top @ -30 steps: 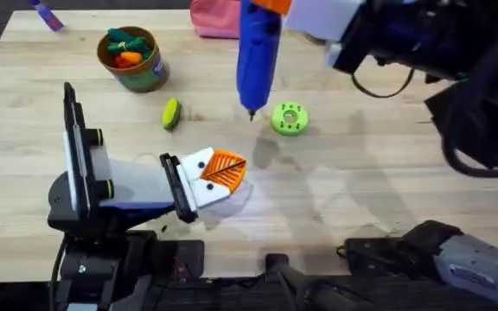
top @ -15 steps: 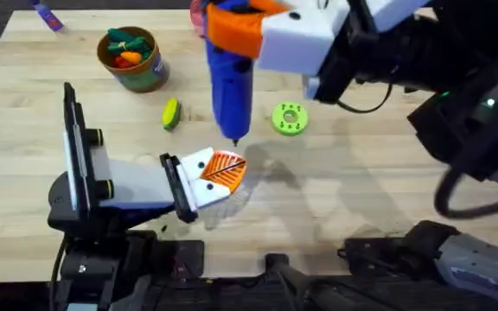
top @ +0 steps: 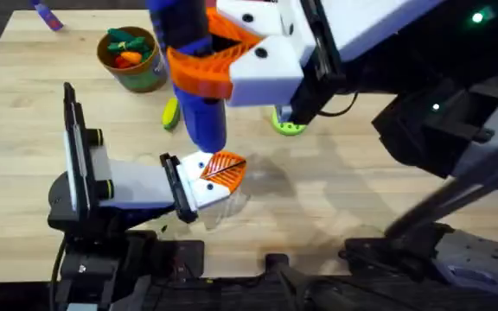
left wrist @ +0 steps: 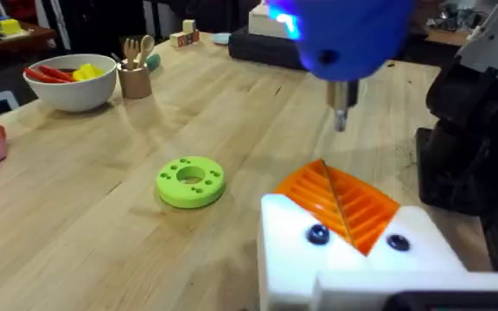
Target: Pick up the gripper from the table and insert it into the empty holder that is missing its gripper. Then pick up a screw, insert it into the mounting hole, and use the screwdriver to tighten it. Finally, clean up the table by picking up the vegetable and placing it into the bucket.
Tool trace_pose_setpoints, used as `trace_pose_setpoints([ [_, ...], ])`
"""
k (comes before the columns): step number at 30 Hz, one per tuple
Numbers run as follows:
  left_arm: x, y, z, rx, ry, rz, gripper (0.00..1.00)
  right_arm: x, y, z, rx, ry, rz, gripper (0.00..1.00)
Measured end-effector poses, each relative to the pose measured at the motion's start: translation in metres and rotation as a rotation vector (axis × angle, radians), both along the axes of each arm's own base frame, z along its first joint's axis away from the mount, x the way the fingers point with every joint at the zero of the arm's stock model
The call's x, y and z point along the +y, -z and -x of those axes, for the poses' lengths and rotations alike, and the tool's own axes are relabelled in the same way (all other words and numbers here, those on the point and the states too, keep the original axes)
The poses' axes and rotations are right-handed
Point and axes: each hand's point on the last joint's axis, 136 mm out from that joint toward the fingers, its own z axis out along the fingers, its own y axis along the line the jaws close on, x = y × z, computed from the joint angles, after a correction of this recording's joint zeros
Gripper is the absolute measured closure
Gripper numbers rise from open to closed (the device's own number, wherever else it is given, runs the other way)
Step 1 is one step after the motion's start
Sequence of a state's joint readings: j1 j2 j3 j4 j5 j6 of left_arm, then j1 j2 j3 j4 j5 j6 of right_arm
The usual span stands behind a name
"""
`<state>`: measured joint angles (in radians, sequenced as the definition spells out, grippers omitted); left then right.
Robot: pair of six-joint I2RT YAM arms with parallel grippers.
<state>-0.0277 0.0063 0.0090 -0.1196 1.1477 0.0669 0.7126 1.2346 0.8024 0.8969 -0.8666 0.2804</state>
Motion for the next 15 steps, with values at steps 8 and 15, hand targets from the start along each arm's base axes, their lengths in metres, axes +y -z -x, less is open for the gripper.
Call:
trace_pose_setpoints([
  [8, 0.0, 0.0, 0.0, 0.0, 0.0, 0.0, 0.985, 0.011, 0.006, 0.019, -0.062, -0.064, 0.007, 0.979],
  [15, 0.0, 0.0, 0.0, 0.0, 0.0, 0.0, 0.985, 0.024, 0.019, 0.019, -0.071, -0.086, 0.013, 0.979],
])
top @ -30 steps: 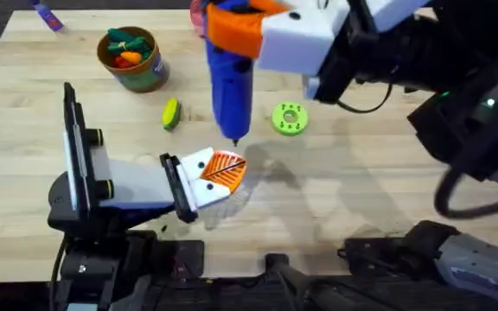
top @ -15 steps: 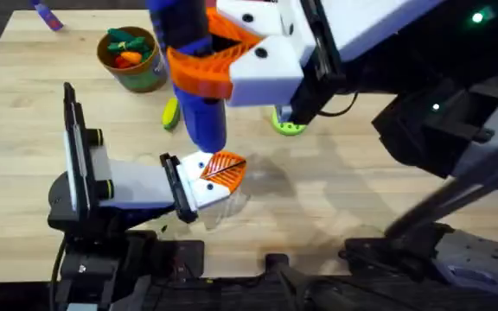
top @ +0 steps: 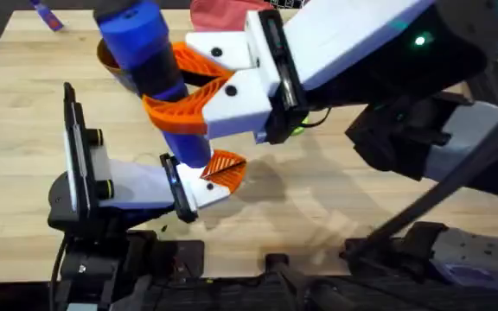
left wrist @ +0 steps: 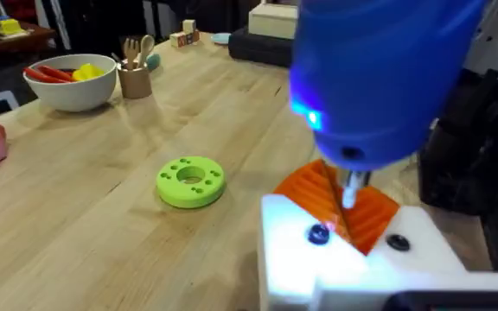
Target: Pick up the gripper from the table and insert it into the empty holder that is missing its gripper. Then pick up a screw, insert it into the mounting hole, and use the screwdriver to tighten it. Finally, clean up the table by picking up the vegetable and placing it into the bucket.
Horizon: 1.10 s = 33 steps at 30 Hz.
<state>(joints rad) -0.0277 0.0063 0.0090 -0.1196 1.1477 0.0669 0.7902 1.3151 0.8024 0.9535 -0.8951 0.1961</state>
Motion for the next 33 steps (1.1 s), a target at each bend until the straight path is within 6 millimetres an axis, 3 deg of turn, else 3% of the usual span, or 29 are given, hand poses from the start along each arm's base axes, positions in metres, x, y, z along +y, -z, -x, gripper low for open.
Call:
trace_pose_setpoints([
  [33, 0.0, 0.0, 0.0, 0.001, 0.0, 0.0, 0.985, 0.01, 0.019, -0.009, 0.015, 0.002, 0.029, 0.979],
])
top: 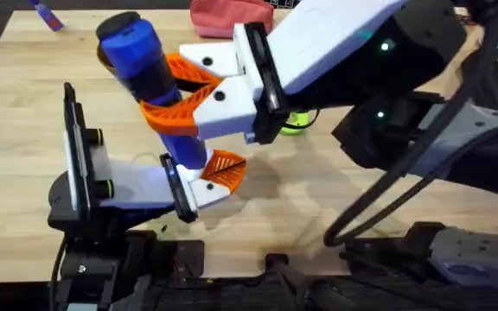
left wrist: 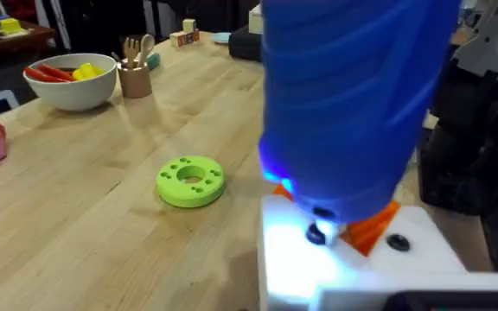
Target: Pick up the gripper from the table and insert it into the empty holder that is missing its gripper. Then pick up a screw, insert it into the mounting hole, and use the screwdriver to tighten it. Finally, clean up the table by picking up the vegetable and placing it into the bucket.
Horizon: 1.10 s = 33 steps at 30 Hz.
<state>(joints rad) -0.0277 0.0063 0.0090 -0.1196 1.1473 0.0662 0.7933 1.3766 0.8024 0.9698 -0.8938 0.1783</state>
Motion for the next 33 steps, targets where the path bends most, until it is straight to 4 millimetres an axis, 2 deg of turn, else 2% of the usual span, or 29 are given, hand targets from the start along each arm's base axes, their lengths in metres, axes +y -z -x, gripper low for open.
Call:
trace_pose_setpoints([
  [5, 0.0, 0.0, 0.0, 0.0, 0.0, 0.0, 0.985, -0.001, -0.001, -0.001, -0.004, 0.005, -0.004, 0.979],
  [10, 0.0, 0.0, 0.0, 0.0, 0.0, 0.0, 0.985, -0.004, -0.012, 0.001, -0.054, 0.004, -0.055, 0.979],
  [23, 0.0, 0.0, 0.0, 0.0, 0.0, 0.0, 0.985, -0.017, -0.025, 0.002, -0.068, -0.016, -0.063, 0.979],
  [33, 0.0, 0.0, 0.0, 0.0, 0.0, 0.0, 0.985, -0.017, -0.025, 0.003, -0.047, -0.029, -0.055, 0.979],
])
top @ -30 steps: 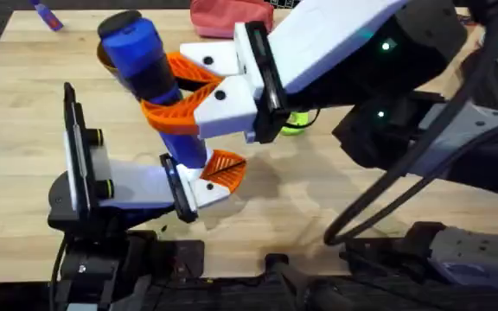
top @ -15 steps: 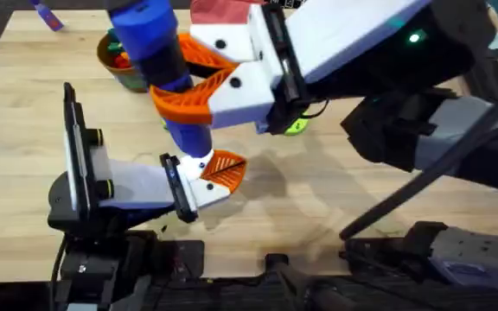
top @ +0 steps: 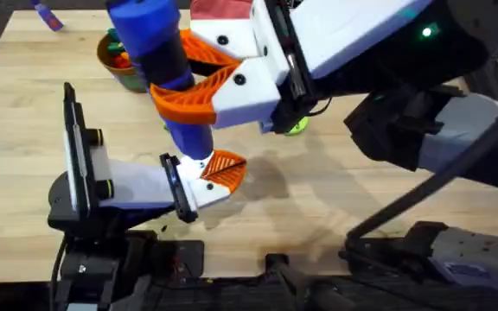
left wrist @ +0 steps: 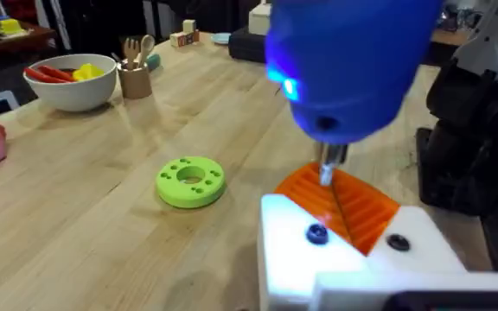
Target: Pick up the gripper from the table and insert it into the empty holder that is missing its gripper. Then pick up a screw, insert it into the mounting hole, and use the screwdriver to tighten it. Finally, clean up the table by picking up the vegetable and placing it into the bucket.
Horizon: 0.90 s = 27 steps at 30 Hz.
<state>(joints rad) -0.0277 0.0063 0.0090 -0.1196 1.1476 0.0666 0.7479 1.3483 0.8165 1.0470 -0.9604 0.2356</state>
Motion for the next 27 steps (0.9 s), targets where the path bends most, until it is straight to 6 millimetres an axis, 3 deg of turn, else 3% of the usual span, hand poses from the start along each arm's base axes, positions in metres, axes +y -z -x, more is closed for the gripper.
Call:
trace_pose_setpoints([
  [27, 0.0, 0.0, 0.0, 0.0, 0.0, 0.0, 0.985, 0.009, 0.014, 0.0, 0.025, -0.022, 0.031, 0.979],
])
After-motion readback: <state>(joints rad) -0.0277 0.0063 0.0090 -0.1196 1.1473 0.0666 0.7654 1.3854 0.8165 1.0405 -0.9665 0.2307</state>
